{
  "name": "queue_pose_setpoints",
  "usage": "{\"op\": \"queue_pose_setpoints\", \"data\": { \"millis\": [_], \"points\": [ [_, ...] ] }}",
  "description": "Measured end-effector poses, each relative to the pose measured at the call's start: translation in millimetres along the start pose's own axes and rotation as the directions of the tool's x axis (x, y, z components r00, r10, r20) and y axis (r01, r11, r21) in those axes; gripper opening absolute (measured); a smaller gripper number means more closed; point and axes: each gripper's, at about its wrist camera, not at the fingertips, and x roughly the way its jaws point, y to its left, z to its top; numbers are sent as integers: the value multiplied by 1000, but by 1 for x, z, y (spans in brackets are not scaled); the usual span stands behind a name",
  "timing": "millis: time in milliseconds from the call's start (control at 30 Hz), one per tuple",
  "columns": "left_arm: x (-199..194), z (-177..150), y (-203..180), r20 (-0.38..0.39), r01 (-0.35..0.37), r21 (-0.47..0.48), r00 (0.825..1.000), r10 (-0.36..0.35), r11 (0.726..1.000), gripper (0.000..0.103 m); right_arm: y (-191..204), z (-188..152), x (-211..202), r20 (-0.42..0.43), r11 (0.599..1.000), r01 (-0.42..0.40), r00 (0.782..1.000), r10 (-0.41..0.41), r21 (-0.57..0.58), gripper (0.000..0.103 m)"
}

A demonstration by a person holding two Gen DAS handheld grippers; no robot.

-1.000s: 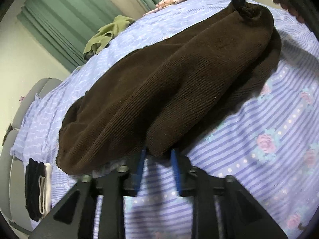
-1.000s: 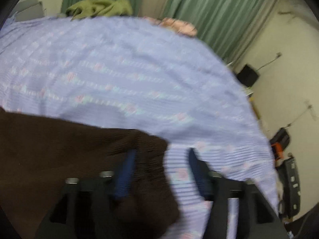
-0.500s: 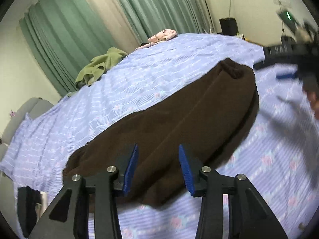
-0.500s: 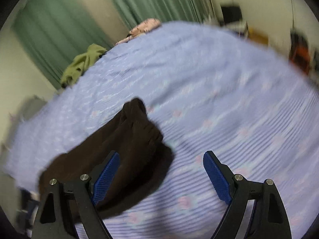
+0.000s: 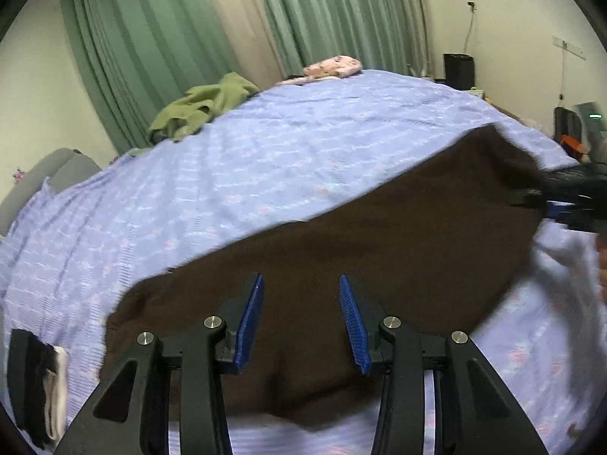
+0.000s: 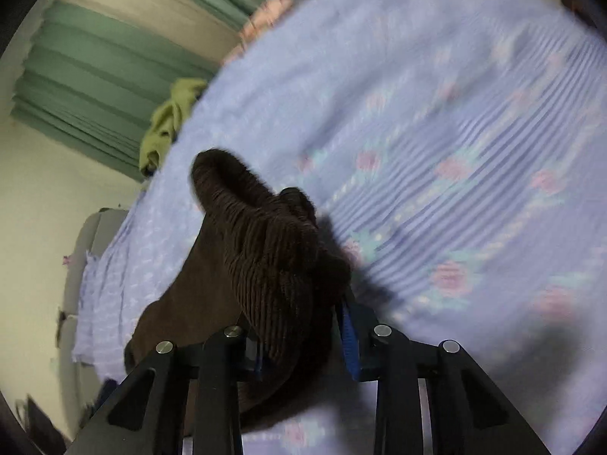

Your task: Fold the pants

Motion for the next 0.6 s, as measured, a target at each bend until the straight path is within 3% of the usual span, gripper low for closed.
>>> {"op": "queue_pose_setpoints", "data": {
  "millis": [100,133,233,333,400,467,500,533,567,600],
  "points": [
    [18,17,31,-9,28,10,1000,-28,1000,58,17,-9,-7,12,990,118,993,-117,-79,31],
    [24,22,38,-17,47,20,999,-46,999,68,25,-13,-3,25,979,167,986,-166,-118,31],
    [65,42,55,-81,102,80,992,-95,992,71,37,-16,3,55,954,255,967,-249,-157,31],
    [112,50,50,-214,223,118,957,-194,968,71,43,-18,5,85,934,315,949,-304,-170,31],
    [138,48,35,-277,255,204,941,-194,945,71,41,-18,2,88,931,326,945,-315,-165,32],
    [151,47,26,-293,270,258,937,-191,928,71,36,-15,1,74,936,318,948,-310,-150,33],
    [158,47,24,-304,290,251,929,-209,924,68,35,-16,0,71,936,317,948,-310,-152,33],
    [162,48,24,-315,311,224,920,-234,924,49,35,-16,1,71,933,321,947,-314,-160,34],
    [166,48,25,-328,330,195,909,-256,924,40,34,-17,2,73,930,326,945,-318,-168,34],
    [168,50,26,-323,307,181,916,-238,935,30,34,-16,5,72,930,326,945,-318,-170,35]
  ]
}}
